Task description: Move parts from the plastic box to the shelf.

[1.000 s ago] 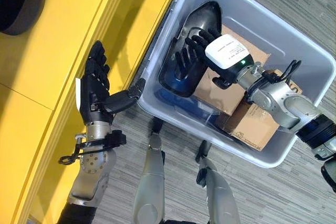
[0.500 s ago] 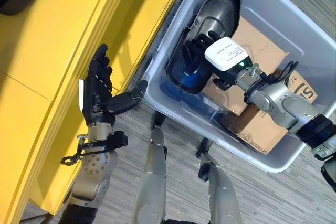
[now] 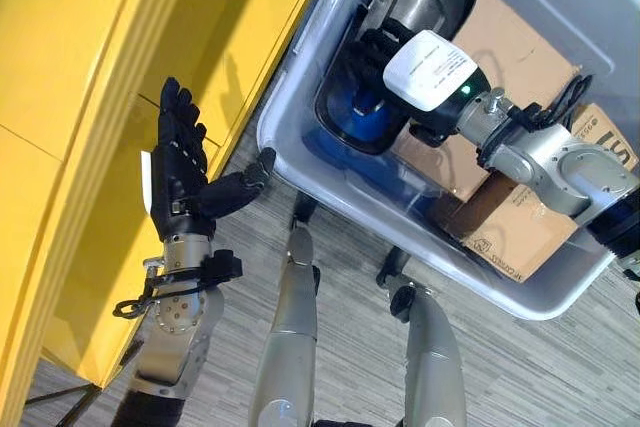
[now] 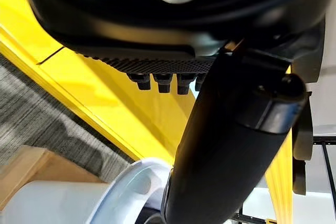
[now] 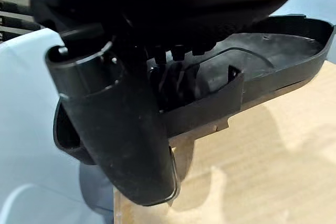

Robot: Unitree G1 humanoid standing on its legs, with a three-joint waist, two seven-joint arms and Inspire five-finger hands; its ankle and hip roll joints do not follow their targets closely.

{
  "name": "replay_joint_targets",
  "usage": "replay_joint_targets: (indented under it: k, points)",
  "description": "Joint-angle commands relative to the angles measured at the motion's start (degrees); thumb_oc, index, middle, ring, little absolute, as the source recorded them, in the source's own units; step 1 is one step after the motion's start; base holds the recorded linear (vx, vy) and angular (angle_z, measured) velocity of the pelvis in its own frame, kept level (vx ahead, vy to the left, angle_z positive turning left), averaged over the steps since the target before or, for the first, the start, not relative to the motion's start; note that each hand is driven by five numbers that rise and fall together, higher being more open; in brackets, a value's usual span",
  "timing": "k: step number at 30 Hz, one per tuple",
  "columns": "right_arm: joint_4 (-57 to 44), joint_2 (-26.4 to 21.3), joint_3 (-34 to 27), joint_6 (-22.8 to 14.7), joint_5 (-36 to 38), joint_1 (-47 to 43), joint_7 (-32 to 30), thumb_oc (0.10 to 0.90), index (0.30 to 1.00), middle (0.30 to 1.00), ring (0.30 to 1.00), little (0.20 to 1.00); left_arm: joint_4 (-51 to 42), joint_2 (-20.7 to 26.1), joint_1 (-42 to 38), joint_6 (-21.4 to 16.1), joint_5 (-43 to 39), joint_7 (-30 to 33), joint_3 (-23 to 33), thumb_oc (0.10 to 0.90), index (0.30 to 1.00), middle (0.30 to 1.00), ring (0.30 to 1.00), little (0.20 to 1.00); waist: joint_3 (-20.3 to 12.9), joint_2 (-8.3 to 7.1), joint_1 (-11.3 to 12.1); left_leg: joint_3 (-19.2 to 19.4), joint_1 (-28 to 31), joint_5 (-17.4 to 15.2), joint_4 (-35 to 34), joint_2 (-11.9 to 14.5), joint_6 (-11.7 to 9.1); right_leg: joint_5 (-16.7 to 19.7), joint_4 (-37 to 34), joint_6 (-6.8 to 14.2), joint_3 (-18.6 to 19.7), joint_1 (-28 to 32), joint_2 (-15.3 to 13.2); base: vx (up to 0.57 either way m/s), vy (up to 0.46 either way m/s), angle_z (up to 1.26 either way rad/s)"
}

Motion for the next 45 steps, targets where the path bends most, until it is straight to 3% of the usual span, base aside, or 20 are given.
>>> replay_joint_targets:
  k: [1, 3, 4, 5, 16, 21, 22, 27, 31, 36, 39, 45]
  points:
    - [15.8, 2.9, 7.7, 5.0, -6.7, -1.0, 0.4, 0.9, 1.0, 1.0, 1.0, 1.0, -8.4, -1.4, -0.6, -6.3, 3.4, 0.2, 1.0, 0.9, 1.0, 1.0, 1.0, 1.0, -0.2, 3.2, 2.1, 1.3, -4.5, -4.7, 4.4, 0.2, 0.8, -0.3, -9.6, 1.5, 2.1, 10.1, 2.3, 0.0, 0.026, 0.05]
    - [17.9, 3.5, 8.3, 5.0, -7.4, -0.6, 0.6, 0.871, 0.959, 0.959, 0.959, 0.959, -8.1, -1.5, -1.0, -6.3, 3.6, 0.2, 0.7, 0.9, 1.0, 1.0, 1.0, 1.0, -0.2, 3.28, 2.0, 1.4, -5.1, -4.9, 5.0, 0.2, 0.9, -0.4, -9.2, 1.5, 2.1, 9.5, 2.2, 0.0, 0.025, 0.04]
    - [18.6, 3.8, 8.6, 5.0, -7.7, -0.1, 1.1, 0.476, 0.407, 0.407, 0.407, 0.407, -8.0, -1.6, -1.2, -6.2, 3.5, 0.2, 0.4, 0.9, 1.0, 1.0, 1.0, 1.0, -0.2, 3.31, 1.9, 1.4, -5.2, -5.0, 5.1, 0.1, 0.9, -0.6, -9.0, 1.4, 2.1, 9.4, 2.3, 0.0, 0.0, 0.0]
    - [18.9, 3.9, 8.9, 4.9, -8.1, 0.0, 1.5, 0.4, 0.3, 0.3, 0.3, 0.3, -7.9, -1.6, -1.3, -6.1, 3.6, 0.2, 0.3, 0.9, 1.0, 1.0, 1.0, 1.0, -0.2, 3.32, 1.9, 1.5, -5.1, -5.0, 5.2, 0.1, 0.9, -0.6, -8.9, 1.4, 2.1, 9.4, 2.2, 0.0, 0.0, 0.0]
    - [19.4, 4.6, 7.1, 5.2, -8.7, 4.0, 0.9, 0.4, 0.3, 0.3, 0.3, 0.3, -6.8, -1.7, -3.7, -5.6, 4.1, 0.6, -0.9, 0.9, 1.0, 1.0, 1.0, 1.0, -0.2, 2.95, 0.8, 1.9, -3.2, -4.8, 4.7, 0.0, 0.6, -0.8, -8.9, 1.2, 2.1, 10.7, 2.0, -0.01, 0.002, 0.01]
    - [18.0, 4.4, 4.3, 5.9, -8.6, 6.9, -0.5, 0.4, 0.3, 0.3, 0.3, 0.3, -6.2, -1.5, -4.3, -5.2, 3.9, 0.7, -1.2, 0.9, 1.0, 1.0, 1.0, 1.0, -0.2, 2.6, 0.5, 2.3, -1.2, -5.3, 5.2, 0.2, 0.8, -0.9, -8.9, 1.1, 2.3, 12.5, 1.9, -0.03, 0.019, 0.02]
    - [15.8, 3.9, 2.2, 5.7, -7.0, 7.6, -1.4, 0.4, 0.3, 0.3, 0.3, 0.3, -6.2, -1.3, -5.1, -5.1, 3.9, 0.6, -1.0, 0.9, 1.0, 1.0, 1.0, 1.0, -0.2, 2.68, 0.5, 2.7, -1.1, -3.8, 4.9, 0.6, 1.2, 0.5, -9.4, 1.1, 1.7, 12.5, 1.8, -0.09, 0.049, 0.03]
    - [9.5, 2.0, -3.2, 5.2, -4.6, 12.1, -2.6, 0.4, 0.3, 0.3, 0.3, 0.3, -5.7, -1.1, -4.9, -4.9, 3.2, 0.3, -0.9, 0.9, 1.0, 1.0, 1.0, 1.0, -0.2, 2.26, 0.1, 3.2, 2.1, -3.9, 4.5, 1.2, 1.4, 0.9, -11.1, 1.2, 1.8, 15.8, 1.7, -0.04, 0.016, 0.0]
    - [2.7, 0.5, -10.7, 4.8, -1.4, 17.2, -4.6, 0.4, 0.3, 0.3, 0.3, 0.3, -5.2, -0.7, -4.7, -4.4, 3.0, 0.1, -0.3, 0.9, 1.0, 1.0, 1.0, 1.0, -0.2, 2.03, -0.4, 3.8, 6.4, -3.9, 3.6, 1.7, 1.4, 1.5, -13.1, 1.5, 2.1, 19.8, 1.6, -0.02, 0.01, -0.05]
    - [-11.2, 1.9, -29.2, 2.4, 13.8, 29.5, -6.4, 0.4, 0.3, 0.3, 0.3, 0.3, -5.1, -0.6, -4.4, -3.3, 2.3, -1.3, 2.2, 0.9, 1.0, 1.0, 1.0, 1.0, -0.2, 1.45, -2.2, 5.4, 16.9, -4.0, 0.9, 3.0, 1.5, 3.0, -17.9, 2.2, 2.7, 29.5, 1.5, 0.01, 0.012, -0.09]
    - [-16.8, 1.2, -36.1, 0.7, 18.4, 34.6, -5.9, 0.4, 0.3, 0.3, 0.3, 0.3, -5.2, 0.1, -3.8, -2.9, 1.8, -2.3, 4.2, 0.9, 1.0, 1.0, 1.0, 1.0, -0.2, 1.21, -2.7, 6.0, 22.1, -4.2, -0.2, 3.4, 1.6, 3.9, -20.5, 2.6, 2.9, 34.8, 1.5, 0.03, 0.0, -0.18]
    - [-23.6, 0.8, -44.5, -1.6, 26.0, 42.0, -3.9, 0.4, 0.3, 0.3, 0.3, 0.3, -4.7, 0.9, -1.3, -2.1, 0.8, -5.1, 6.0, 0.9, 1.0, 1.0, 1.0, 1.0, -5.6, -0.04, -3.8, 7.3, 27.8, -4.7, -1.8, 4.8, 1.7, 6.1, -25.7, 3.4, 3.5, 41.0, 1.9, 0.06, -0.006, -0.21]
